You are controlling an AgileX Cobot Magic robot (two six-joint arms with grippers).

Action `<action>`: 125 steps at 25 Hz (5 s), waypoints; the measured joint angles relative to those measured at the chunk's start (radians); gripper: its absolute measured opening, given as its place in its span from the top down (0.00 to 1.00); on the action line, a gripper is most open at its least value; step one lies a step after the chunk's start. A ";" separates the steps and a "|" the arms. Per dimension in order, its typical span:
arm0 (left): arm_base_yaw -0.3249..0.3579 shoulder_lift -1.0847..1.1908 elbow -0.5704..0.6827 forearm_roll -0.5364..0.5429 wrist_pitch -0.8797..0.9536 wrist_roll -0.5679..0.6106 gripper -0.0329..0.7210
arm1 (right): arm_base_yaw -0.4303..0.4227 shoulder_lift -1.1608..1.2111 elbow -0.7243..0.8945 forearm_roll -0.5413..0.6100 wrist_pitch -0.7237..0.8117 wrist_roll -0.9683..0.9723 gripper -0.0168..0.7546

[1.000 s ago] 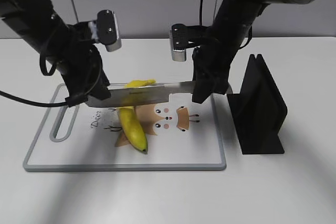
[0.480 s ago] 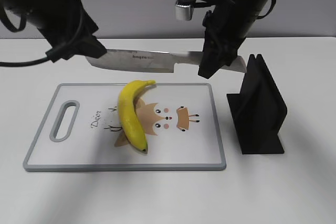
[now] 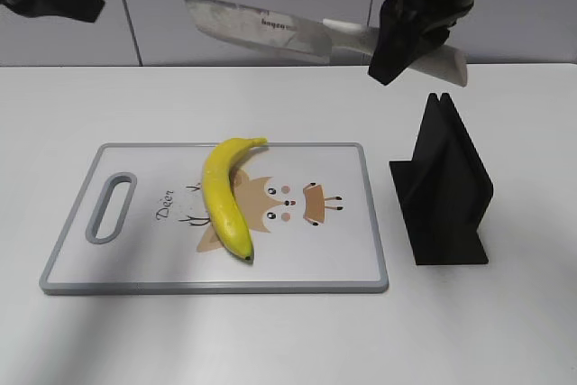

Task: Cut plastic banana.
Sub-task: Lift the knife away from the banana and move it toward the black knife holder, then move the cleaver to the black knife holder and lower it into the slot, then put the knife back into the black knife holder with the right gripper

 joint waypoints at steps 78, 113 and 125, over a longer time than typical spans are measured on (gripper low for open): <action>0.013 -1.434 0.749 0.424 0.364 -0.699 0.27 | 0.000 -0.321 0.746 -0.341 -0.485 1.149 0.75; 0.013 -1.435 0.749 0.424 0.361 -0.699 0.28 | 0.002 -0.808 0.887 -0.161 -0.313 0.607 0.22; 0.013 -1.435 0.749 0.424 0.361 -0.699 0.29 | 0.002 -1.259 1.158 -0.122 -0.328 0.509 0.22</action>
